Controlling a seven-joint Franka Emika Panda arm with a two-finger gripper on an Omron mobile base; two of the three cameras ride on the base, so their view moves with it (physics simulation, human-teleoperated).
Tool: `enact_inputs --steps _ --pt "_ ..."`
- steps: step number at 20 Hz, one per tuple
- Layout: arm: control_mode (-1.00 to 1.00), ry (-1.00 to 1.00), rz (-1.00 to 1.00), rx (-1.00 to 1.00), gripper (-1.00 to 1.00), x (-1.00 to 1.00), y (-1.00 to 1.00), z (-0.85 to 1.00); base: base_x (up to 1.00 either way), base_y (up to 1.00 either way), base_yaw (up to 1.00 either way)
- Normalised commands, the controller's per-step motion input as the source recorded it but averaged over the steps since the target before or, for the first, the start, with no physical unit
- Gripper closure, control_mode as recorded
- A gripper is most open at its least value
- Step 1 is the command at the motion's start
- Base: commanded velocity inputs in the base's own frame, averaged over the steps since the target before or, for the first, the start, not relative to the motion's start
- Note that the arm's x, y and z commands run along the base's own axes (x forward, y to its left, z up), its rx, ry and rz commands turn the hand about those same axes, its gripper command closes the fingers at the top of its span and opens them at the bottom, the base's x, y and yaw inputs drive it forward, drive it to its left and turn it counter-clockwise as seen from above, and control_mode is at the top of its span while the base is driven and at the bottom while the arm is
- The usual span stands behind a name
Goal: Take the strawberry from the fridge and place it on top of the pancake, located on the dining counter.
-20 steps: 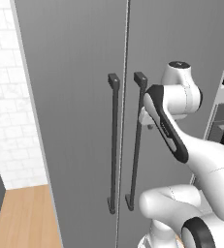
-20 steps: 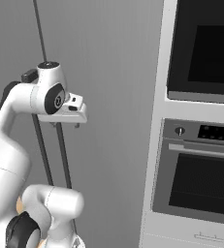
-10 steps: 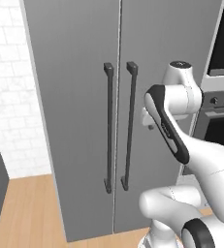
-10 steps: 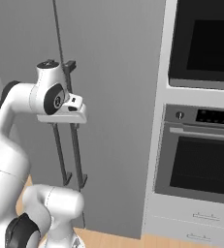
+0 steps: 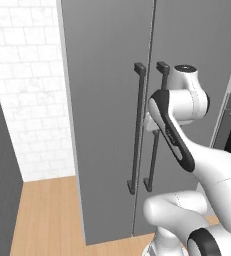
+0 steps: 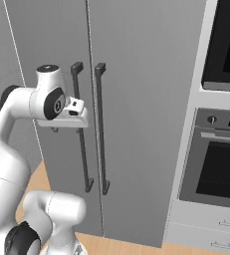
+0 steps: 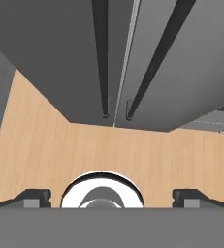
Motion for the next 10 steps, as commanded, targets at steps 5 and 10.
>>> enact_inputs --steps 5,10 --pt "-1.00 -0.05 0.00 0.02 -1.00 0.12 -0.26 -0.21 0.00 0.03 0.00" --pt "-1.00 -0.04 0.00 0.13 -1.00 0.93 -0.67 -0.25 0.00 0.00 0.00"
